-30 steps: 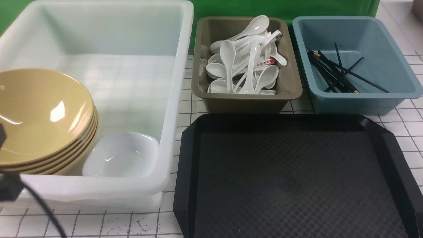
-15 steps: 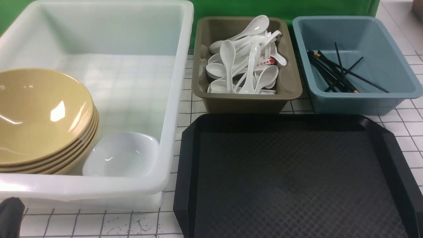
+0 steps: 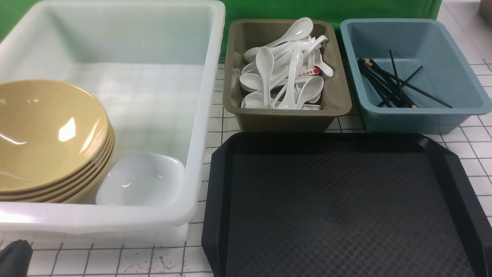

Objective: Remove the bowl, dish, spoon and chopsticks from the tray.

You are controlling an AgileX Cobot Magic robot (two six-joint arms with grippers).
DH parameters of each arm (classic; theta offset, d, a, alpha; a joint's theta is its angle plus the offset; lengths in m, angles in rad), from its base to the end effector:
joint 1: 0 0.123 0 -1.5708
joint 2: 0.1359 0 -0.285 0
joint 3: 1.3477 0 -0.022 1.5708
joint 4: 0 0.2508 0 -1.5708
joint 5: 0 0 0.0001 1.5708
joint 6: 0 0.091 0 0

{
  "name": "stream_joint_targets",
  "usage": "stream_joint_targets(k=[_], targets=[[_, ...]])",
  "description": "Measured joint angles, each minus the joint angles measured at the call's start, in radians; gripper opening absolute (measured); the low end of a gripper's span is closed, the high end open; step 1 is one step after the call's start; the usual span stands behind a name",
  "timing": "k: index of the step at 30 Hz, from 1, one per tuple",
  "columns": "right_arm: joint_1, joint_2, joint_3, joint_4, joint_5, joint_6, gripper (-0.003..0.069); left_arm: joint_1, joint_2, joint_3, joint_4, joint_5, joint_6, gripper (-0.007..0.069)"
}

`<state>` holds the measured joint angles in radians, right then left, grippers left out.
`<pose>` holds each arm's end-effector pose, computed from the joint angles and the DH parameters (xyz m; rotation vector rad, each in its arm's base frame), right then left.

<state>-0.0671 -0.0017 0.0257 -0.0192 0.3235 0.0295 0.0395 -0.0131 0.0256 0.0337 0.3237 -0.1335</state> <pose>0.0542 -0.0042 0.1754 0.0761 1.8297 -0.0449 0.0537 0.0031 0.1761 -0.1358 1.8147 -0.0342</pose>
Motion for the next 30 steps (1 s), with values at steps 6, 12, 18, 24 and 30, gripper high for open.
stream_joint_targets(k=[6, 12, 18, 24, 30], targets=[[0.000, 0.000, 0.000, 0.000, 0.000, 0.000, 0.0090, 0.000, 0.000, 0.000, 0.000, 0.000, 0.004, -0.0012], [0.000, 0.000, 0.000, 0.000, 0.000, 0.000, 0.0099, 0.000, 0.000, 0.000, 0.000, 0.000, 0.004, -0.0012], [0.000, 0.000, 0.000, 0.000, 0.000, 0.000, 0.0106, 0.000, 0.000, 0.000, 0.000, 0.000, 0.004, -0.0012], [0.000, 0.000, 0.000, 0.000, 0.000, 0.000, 0.0111, 0.000, 0.000, 0.000, 0.000, 0.000, 0.004, -0.0012], [0.000, 0.000, 0.000, 0.000, 0.000, 0.000, 0.0118, 0.000, 0.000, 0.000, 0.000, 0.000, 0.004, -0.0012]])
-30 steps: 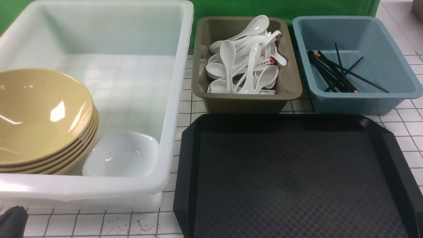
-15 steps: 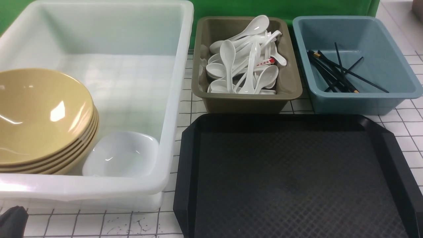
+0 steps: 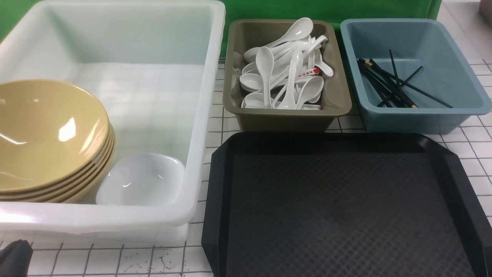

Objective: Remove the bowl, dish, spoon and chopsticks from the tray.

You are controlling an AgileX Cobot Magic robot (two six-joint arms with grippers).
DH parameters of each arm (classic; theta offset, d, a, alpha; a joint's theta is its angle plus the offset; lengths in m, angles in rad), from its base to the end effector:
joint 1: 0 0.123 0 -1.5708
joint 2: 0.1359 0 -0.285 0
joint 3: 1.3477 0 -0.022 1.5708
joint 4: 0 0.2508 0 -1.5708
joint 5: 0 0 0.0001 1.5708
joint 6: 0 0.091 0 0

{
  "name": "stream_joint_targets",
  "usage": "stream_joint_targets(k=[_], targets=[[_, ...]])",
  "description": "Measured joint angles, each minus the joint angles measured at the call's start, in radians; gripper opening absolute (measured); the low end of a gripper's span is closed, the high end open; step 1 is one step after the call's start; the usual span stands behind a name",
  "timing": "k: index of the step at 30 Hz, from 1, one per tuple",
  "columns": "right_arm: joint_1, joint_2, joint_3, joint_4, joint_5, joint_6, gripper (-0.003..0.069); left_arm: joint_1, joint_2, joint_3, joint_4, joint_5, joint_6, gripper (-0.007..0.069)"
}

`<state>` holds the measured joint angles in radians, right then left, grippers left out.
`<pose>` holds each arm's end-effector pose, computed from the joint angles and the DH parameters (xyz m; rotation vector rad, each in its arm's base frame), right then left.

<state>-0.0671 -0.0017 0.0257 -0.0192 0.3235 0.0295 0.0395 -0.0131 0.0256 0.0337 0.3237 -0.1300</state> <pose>0.0542 -0.0042 0.1754 0.0761 1.8297 -0.0449 0.0537 0.0031 0.1761 -0.1326 1.8149 -0.0317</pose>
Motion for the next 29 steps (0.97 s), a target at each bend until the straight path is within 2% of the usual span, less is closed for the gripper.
stream_joint_targets(k=[29], targets=[[0.000, 0.000, 0.000, 0.000, 0.000, 0.000, 0.0145, 0.000, 0.000, 0.000, 0.000, 0.000, 0.000, -0.0012]])
